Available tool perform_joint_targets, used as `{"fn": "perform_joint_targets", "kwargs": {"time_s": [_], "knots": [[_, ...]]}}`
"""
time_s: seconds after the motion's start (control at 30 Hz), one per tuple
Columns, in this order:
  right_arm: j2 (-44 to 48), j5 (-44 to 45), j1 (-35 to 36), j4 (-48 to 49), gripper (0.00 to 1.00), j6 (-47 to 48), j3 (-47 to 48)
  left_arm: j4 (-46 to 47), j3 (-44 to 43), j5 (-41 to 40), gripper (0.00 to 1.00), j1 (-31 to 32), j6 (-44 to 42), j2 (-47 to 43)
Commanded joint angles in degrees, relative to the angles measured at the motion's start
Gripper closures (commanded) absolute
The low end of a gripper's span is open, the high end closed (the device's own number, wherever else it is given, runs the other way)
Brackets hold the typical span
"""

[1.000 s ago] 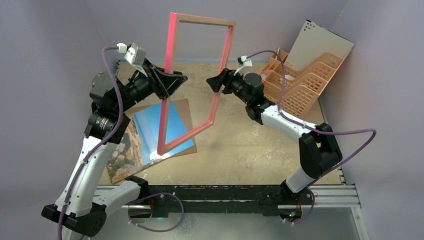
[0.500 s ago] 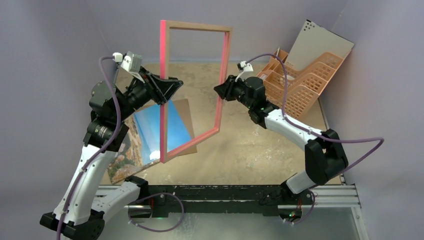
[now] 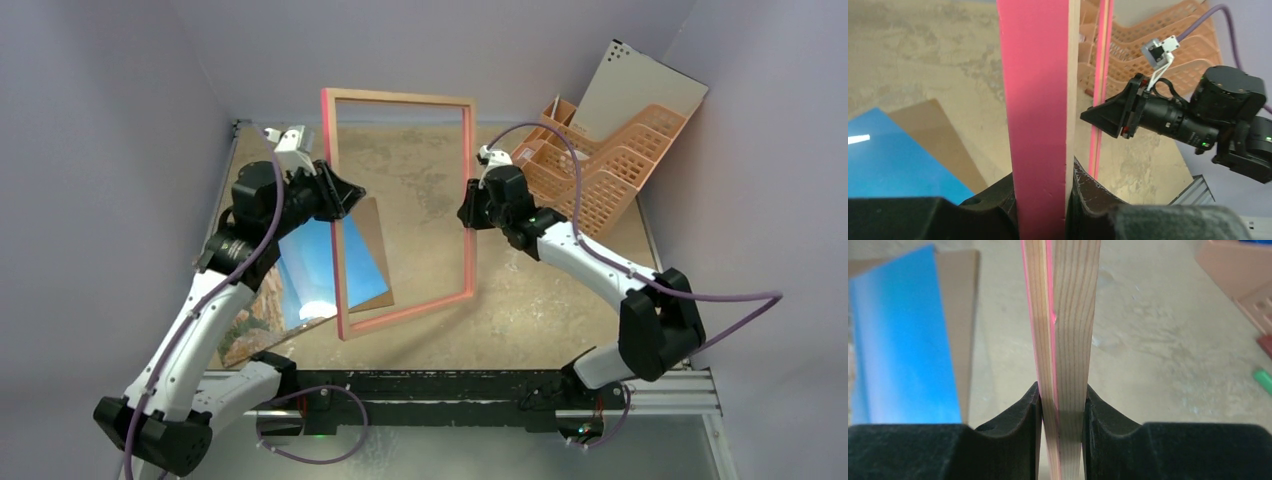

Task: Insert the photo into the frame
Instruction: Turn over the photo frame at the center of the board.

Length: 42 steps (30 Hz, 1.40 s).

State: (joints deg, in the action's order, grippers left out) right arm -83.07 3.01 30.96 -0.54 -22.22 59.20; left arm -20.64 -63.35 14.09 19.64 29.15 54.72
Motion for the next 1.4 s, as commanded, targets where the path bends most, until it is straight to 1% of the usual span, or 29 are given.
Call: {"fn": "perform_joint_targets", "kwargs": {"time_s": [0.0,0.13,0.27,0.37,0.43,0.57,0.67,0.73,0.8,0.93,1.07,1.27,1.37], "knots": [[-2.11,8.89,-0.28,-9.04,0.77,0.68,0.17,-2.06,2.0,-4.82,1.0,-0.19,-0.26,3.41],[-3.57,12.39,-0.43,-12.29,0.77,-0.86,0.04,1.09,5.7,-4.08,1.0,-0.84,0.74,6.79],[-5.21,15.72,-0.55,-14.48,0.76,-1.45,-0.19,2.46,9.09,-1.06,0.93,-2.85,1.07,11.46],[-6.8,16.93,-0.63,-14.23,0.76,-1.34,-0.93,5.43,12.12,2.15,0.91,-4.69,2.22,15.09],[-8.2,16.74,-0.64,-13.35,0.76,-1.33,-1.33,6.97,12.54,3.43,0.91,-5.36,2.78,18.84],[-10.78,16.73,-0.66,-11.55,0.76,-1.01,-1.07,9.92,12.72,3.32,0.91,-5.47,3.85,24.35],[-13.41,17.33,-0.73,-11.17,0.75,-0.83,0.15,10.33,11.66,3.27,0.89,-5.53,3.33,28.38],[-15.11,18.81,-0.77,-11.19,0.72,-1.11,0.74,10.06,10.15,4.62,0.86,-5.65,1.07,31.37],[-16.53,21.04,-0.87,-10.95,0.71,-1.41,0.98,8.02,8.23,4.23,0.83,-5.9,-0.66,34.23],[-18.56,24.43,-0.89,-11.54,0.7,-2.48,1.68,7.12,6.83,4.86,0.81,-6.57,-1.11,38.31],[-18.16,25.82,-0.9,-11.35,0.7,-3.38,1.18,4.81,4.21,5.05,0.74,-6.72,-2.34,41.46],[-16.25,27.96,-0.98,-9.72,0.66,-2.35,-1.03,0.91,2.01,-1.11,0.6,-7.14,-4.6,41.64],[-14.99,28.08,-0.99,-7.1,0.65,0.97,-2.57,-0.6,1.59,-3.35,0.57,-7.52,-5.33,41.44]]}}
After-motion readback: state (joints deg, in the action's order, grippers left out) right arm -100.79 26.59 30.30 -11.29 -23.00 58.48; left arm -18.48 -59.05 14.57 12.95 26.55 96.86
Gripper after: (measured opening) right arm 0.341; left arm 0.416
